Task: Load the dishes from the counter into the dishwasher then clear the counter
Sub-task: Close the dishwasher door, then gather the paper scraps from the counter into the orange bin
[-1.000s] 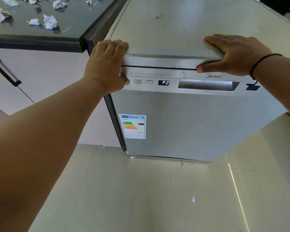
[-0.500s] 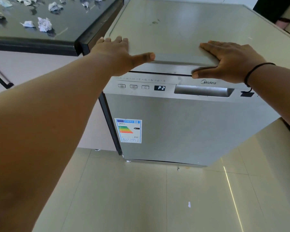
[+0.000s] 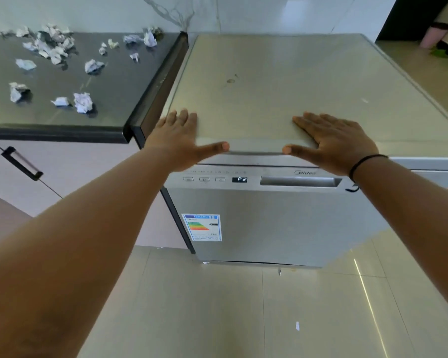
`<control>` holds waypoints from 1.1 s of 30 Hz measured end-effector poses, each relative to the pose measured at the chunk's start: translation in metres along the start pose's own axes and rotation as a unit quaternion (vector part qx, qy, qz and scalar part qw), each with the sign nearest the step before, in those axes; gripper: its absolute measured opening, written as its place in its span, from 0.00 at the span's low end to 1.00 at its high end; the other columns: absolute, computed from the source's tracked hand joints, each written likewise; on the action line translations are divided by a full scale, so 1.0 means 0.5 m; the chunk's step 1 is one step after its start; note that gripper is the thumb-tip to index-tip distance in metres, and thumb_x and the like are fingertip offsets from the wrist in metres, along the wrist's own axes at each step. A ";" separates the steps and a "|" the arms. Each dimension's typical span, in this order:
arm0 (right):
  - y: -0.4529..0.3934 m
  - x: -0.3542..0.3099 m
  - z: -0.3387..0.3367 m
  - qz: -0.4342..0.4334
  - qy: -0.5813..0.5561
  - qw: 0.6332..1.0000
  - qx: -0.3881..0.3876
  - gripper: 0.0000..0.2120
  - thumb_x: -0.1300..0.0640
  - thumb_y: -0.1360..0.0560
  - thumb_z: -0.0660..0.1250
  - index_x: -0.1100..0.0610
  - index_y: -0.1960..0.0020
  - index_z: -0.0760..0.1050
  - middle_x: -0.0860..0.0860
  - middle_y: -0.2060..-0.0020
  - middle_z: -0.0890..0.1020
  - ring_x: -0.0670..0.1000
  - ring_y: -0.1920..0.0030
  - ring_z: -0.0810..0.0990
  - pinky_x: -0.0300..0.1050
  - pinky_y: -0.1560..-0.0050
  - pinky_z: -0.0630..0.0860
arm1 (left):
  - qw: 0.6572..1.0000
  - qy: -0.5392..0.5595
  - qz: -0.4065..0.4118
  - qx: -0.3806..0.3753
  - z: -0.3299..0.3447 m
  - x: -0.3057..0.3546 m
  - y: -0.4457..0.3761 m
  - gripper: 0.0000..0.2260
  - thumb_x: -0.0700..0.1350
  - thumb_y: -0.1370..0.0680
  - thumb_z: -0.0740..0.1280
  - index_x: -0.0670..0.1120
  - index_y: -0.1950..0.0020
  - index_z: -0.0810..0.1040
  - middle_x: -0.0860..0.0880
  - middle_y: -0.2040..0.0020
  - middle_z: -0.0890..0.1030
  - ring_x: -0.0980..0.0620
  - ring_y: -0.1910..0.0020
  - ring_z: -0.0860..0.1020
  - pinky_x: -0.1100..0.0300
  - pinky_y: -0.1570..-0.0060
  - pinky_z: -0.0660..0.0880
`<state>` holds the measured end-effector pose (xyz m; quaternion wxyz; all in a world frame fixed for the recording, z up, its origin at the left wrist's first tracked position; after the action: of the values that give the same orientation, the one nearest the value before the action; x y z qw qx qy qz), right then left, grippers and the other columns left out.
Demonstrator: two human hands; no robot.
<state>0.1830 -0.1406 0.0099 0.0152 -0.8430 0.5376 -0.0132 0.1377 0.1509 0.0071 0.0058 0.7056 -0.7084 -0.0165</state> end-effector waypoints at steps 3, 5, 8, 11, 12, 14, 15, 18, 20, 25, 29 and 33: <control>0.002 -0.001 0.004 0.014 -0.007 1.000 -0.021 0.48 0.19 0.37 0.35 0.40 0.23 0.46 0.43 0.23 0.52 0.50 0.23 0.52 0.53 0.26 0.52 | 1.000 0.008 0.001 0.002 0.004 -0.002 -0.003 0.56 0.82 0.38 0.41 0.45 0.22 0.44 0.43 0.21 0.45 0.44 0.23 0.44 0.47 0.25 0.44; 0.003 -0.001 0.005 0.031 -0.014 0.999 -0.029 0.47 0.19 0.37 0.35 0.39 0.23 0.45 0.41 0.23 0.50 0.49 0.23 0.51 0.53 0.26 0.51 | 1.000 0.017 -0.002 0.008 0.003 -0.003 -0.001 0.56 0.83 0.37 0.42 0.45 0.22 0.44 0.43 0.21 0.45 0.44 0.22 0.44 0.47 0.25 0.44; 0.004 0.001 0.002 0.062 -0.025 0.997 -0.046 0.45 0.19 0.37 0.36 0.37 0.24 0.45 0.41 0.23 0.49 0.49 0.23 0.49 0.54 0.25 0.49 | 0.999 0.040 -0.002 0.012 -0.002 -0.003 -0.001 0.56 0.83 0.37 0.43 0.46 0.22 0.43 0.43 0.21 0.44 0.45 0.23 0.43 0.46 0.24 0.44; 0.003 0.001 0.006 0.097 -0.020 0.993 -0.064 0.44 0.20 0.36 0.36 0.37 0.24 0.44 0.42 0.22 0.49 0.51 0.23 0.49 0.56 0.26 0.50 | 0.998 0.067 -0.001 -0.004 0.000 -0.004 0.000 0.57 0.83 0.38 0.43 0.45 0.22 0.42 0.43 0.21 0.43 0.44 0.23 0.42 0.46 0.25 0.43; 0.005 0.004 0.009 0.114 -0.018 0.991 -0.067 0.43 0.20 0.36 0.36 0.36 0.24 0.45 0.43 0.22 0.49 0.51 0.23 0.49 0.56 0.26 0.50 | 0.997 0.074 0.002 -0.006 0.002 -0.001 0.001 0.57 0.83 0.38 0.43 0.45 0.22 0.42 0.43 0.21 0.43 0.44 0.23 0.41 0.47 0.25 0.43; 0.006 0.001 0.008 0.156 -0.020 0.985 -0.070 0.43 0.21 0.36 0.36 0.36 0.24 0.45 0.44 0.22 0.49 0.54 0.23 0.49 0.57 0.26 0.49 | 0.996 0.086 0.018 -0.008 -0.001 -0.004 0.001 0.56 0.82 0.37 0.44 0.44 0.22 0.41 0.42 0.22 0.41 0.44 0.23 0.40 0.48 0.25 0.41; 0.007 -0.002 0.007 0.181 -0.022 0.981 -0.072 0.43 0.21 0.36 0.36 0.36 0.24 0.45 0.46 0.22 0.49 0.55 0.23 0.49 0.58 0.27 0.49 | 0.995 0.093 0.031 -0.012 -0.003 -0.008 -0.001 0.55 0.81 0.35 0.44 0.44 0.22 0.41 0.42 0.22 0.40 0.44 0.23 0.39 0.48 0.25 0.40; 0.018 -0.023 0.011 0.247 -0.023 0.965 -0.084 0.43 0.21 0.34 0.37 0.38 0.24 0.45 0.51 0.22 0.49 0.60 0.23 0.48 0.61 0.27 0.48 | 0.990 0.107 0.077 -0.040 0.001 -0.014 -0.003 0.52 0.79 0.32 0.44 0.43 0.22 0.38 0.42 0.22 0.38 0.45 0.23 0.37 0.50 0.25 0.38; 0.017 -0.053 0.010 0.275 -0.027 0.958 -0.076 0.42 0.22 0.32 0.38 0.41 0.23 0.45 0.54 0.22 0.49 0.62 0.24 0.48 0.62 0.27 0.47 | 0.987 0.105 0.109 -0.062 0.003 -0.020 -0.007 0.51 0.78 0.31 0.44 0.42 0.23 0.37 0.43 0.22 0.37 0.46 0.24 0.36 0.50 0.25 0.38; 0.008 -0.119 0.006 0.308 -0.046 0.947 -0.084 0.44 0.24 0.33 0.36 0.45 0.22 0.44 0.56 0.22 0.48 0.65 0.24 0.47 0.65 0.28 0.46 | 0.970 0.121 0.185 -0.101 -0.020 -0.058 -0.015 0.42 0.69 0.24 0.52 0.44 0.21 0.44 0.46 0.21 0.45 0.49 0.22 0.44 0.53 0.25 0.41; -0.049 -0.195 0.012 0.275 -0.025 0.956 -0.104 0.46 0.23 0.34 0.35 0.47 0.22 0.41 0.56 0.22 0.46 0.65 0.25 0.47 0.67 0.29 0.48 | 0.975 0.113 0.182 -0.055 -0.072 -0.145 -0.028 0.33 0.65 0.22 0.54 0.49 0.23 0.55 0.48 0.22 0.55 0.50 0.23 0.51 0.53 0.24 0.45; -0.190 -0.323 0.013 0.161 -0.065 0.981 -0.091 0.48 0.20 0.36 0.34 0.44 0.23 0.42 0.50 0.22 0.45 0.60 0.23 0.45 0.65 0.28 0.45 | 0.986 0.137 0.090 0.040 -0.127 -0.293 -0.042 0.29 0.65 0.23 0.55 0.50 0.28 0.67 0.49 0.25 0.64 0.48 0.25 0.60 0.54 0.27 0.54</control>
<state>0.2012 0.0459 0.0060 -0.0246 -0.7424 0.6631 0.0927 0.1614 0.2962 0.0720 0.0761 0.6342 -0.7617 0.1086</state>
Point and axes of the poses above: each hand's wrist, its own y-axis away from the middle knuckle, its own z-axis out of the palm, x = y × z, the point moved 7 cm from there along -y, towards the middle knuckle
